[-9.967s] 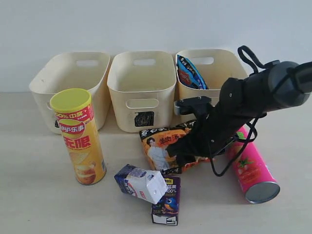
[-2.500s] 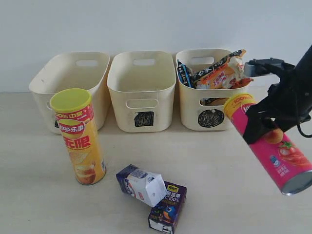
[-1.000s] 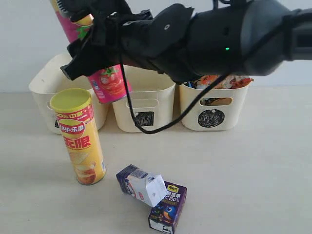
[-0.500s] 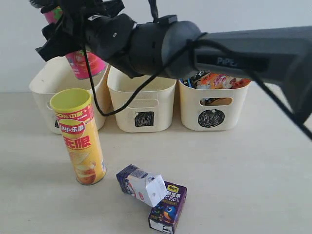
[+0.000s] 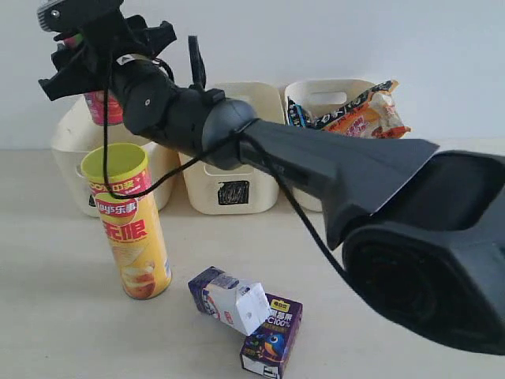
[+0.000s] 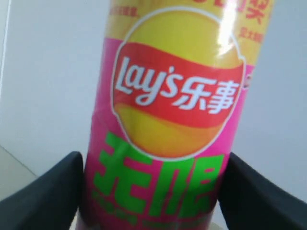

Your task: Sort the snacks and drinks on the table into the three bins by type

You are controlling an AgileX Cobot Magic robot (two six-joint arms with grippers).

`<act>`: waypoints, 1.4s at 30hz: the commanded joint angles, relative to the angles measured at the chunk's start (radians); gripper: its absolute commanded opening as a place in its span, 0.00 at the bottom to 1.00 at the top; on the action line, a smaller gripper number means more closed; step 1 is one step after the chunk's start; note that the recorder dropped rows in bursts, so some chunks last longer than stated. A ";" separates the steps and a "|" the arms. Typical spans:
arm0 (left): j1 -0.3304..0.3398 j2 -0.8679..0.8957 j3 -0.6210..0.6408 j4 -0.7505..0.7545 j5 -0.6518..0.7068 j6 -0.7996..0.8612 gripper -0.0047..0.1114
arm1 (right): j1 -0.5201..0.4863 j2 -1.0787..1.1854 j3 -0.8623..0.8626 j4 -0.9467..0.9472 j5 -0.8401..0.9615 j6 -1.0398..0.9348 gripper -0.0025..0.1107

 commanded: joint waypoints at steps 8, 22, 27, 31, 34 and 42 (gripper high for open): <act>0.003 -0.004 0.004 -0.005 -0.011 -0.010 0.08 | -0.002 0.160 -0.208 -0.046 -0.083 0.078 0.02; 0.003 -0.004 0.004 -0.005 -0.011 -0.010 0.08 | -0.072 0.165 -0.210 -0.048 0.029 0.241 0.55; 0.003 -0.004 0.004 -0.005 -0.011 -0.010 0.08 | -0.072 0.165 -0.210 -0.048 0.037 0.241 0.58; 0.003 -0.004 0.004 -0.005 -0.011 -0.010 0.08 | -0.072 0.165 -0.210 -0.048 0.037 0.239 0.58; 0.003 -0.004 0.004 -0.005 -0.011 -0.010 0.08 | -0.072 0.165 -0.210 -0.048 0.040 0.234 0.58; 0.003 -0.004 0.004 -0.005 -0.011 -0.010 0.08 | -0.071 0.165 -0.210 -0.048 0.009 0.228 0.78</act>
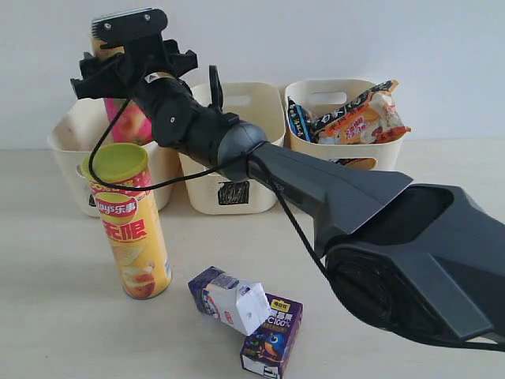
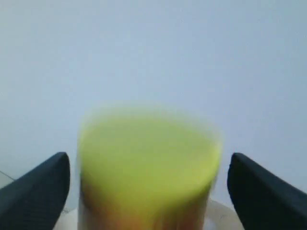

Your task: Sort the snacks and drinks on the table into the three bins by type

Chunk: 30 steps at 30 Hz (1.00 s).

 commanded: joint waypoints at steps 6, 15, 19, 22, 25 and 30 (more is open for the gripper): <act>0.003 -0.004 0.004 -0.005 -0.011 -0.010 0.08 | -0.002 -0.016 -0.007 -0.009 0.019 -0.059 0.77; 0.003 -0.004 0.004 -0.005 -0.011 -0.010 0.08 | -0.002 -0.132 -0.007 -0.010 0.393 -0.192 0.02; 0.003 -0.004 0.004 -0.005 -0.011 -0.010 0.08 | -0.002 -0.176 -0.007 -0.059 0.593 -0.177 0.02; 0.003 -0.004 0.004 -0.005 -0.011 -0.010 0.08 | -0.002 -0.200 -0.007 -0.195 0.734 -0.040 0.02; 0.003 -0.004 0.004 -0.005 -0.011 -0.010 0.08 | -0.002 -0.228 -0.007 -0.368 0.874 0.154 0.02; 0.003 -0.004 0.004 -0.005 -0.011 -0.010 0.08 | 0.000 -0.289 -0.007 -0.444 1.159 0.242 0.02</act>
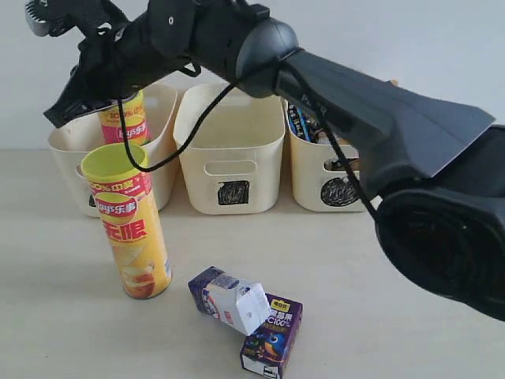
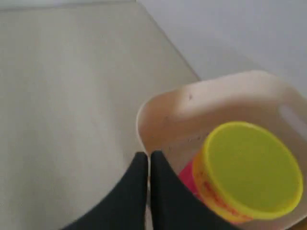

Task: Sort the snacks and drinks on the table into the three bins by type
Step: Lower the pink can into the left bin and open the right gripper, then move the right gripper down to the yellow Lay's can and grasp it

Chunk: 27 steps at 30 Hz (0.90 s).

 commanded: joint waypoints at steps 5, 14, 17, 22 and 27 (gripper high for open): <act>0.003 -0.004 0.004 -0.005 -0.011 -0.010 0.08 | 0.000 -0.139 -0.007 -0.020 0.388 0.111 0.02; 0.003 -0.004 0.004 -0.005 -0.011 -0.010 0.08 | 0.090 -0.216 0.006 -0.156 0.487 0.192 0.02; 0.003 -0.004 0.004 -0.005 -0.011 -0.010 0.08 | 0.116 -0.230 0.011 -0.173 0.487 0.196 0.02; 0.003 -0.004 0.004 -0.005 -0.011 -0.010 0.08 | 0.129 -0.269 0.097 -0.180 0.487 0.200 0.02; 0.003 -0.004 0.004 -0.005 -0.011 -0.010 0.08 | 0.129 -0.346 0.250 -0.233 0.487 0.233 0.02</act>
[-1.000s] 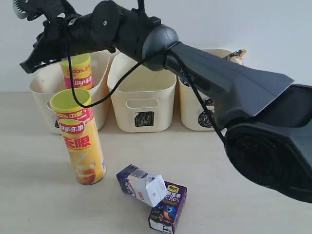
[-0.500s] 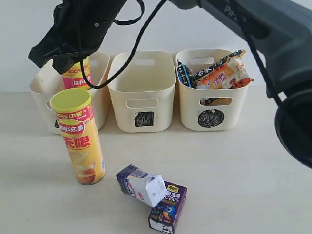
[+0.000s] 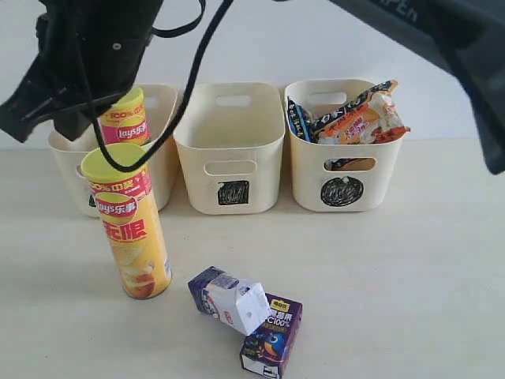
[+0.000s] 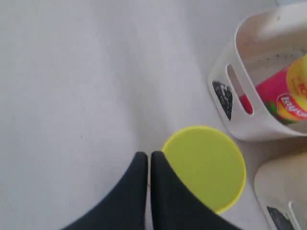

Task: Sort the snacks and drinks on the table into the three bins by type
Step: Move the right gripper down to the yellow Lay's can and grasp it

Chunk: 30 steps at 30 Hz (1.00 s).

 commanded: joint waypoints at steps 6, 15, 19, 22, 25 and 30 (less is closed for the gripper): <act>0.003 -0.003 0.004 -0.005 -0.011 -0.010 0.08 | 0.000 -0.233 0.356 -0.057 -0.115 0.022 0.02; 0.003 -0.003 0.004 -0.005 -0.011 -0.010 0.08 | 0.000 -0.469 0.866 -0.075 -0.640 -0.040 0.02; 0.003 -0.003 0.004 -0.005 -0.011 -0.010 0.08 | 0.000 -0.538 1.105 -0.073 -0.986 -0.026 0.02; 0.003 -0.003 0.004 -0.005 -0.011 -0.010 0.08 | 0.000 -0.568 1.241 -0.073 -1.200 -0.004 0.02; 0.003 -0.003 0.004 -0.005 -0.011 -0.010 0.08 | 0.000 -0.568 1.362 -0.073 -1.428 0.072 0.02; 0.003 -0.003 0.004 -0.005 -0.011 -0.010 0.08 | 0.000 -0.543 1.543 -0.076 -1.796 0.166 0.02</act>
